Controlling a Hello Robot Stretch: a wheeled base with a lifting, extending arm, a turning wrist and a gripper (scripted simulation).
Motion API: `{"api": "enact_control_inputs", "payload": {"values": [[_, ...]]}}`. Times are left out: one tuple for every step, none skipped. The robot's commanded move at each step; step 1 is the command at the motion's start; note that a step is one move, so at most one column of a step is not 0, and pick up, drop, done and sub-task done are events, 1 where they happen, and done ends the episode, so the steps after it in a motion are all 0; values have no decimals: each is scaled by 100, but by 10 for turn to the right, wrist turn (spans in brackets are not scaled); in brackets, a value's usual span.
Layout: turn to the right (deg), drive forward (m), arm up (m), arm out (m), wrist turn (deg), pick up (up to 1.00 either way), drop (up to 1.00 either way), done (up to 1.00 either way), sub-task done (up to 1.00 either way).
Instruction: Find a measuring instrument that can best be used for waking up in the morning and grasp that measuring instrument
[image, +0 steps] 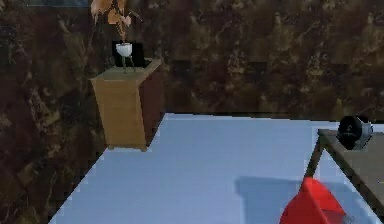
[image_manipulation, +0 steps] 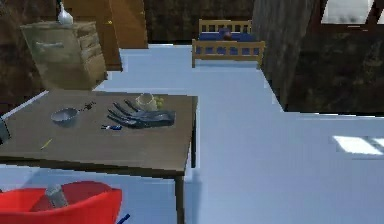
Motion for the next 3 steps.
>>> {"api": "enact_control_inputs", "payload": {"values": [[60, 0, 0, 0, 0, 0, 0, 0, 0], [0, 60, 0, 0, 0, 0, 0, 0, 0], [-270, 0, 0, 0, 0, 0, 0, 0, 0]]}}
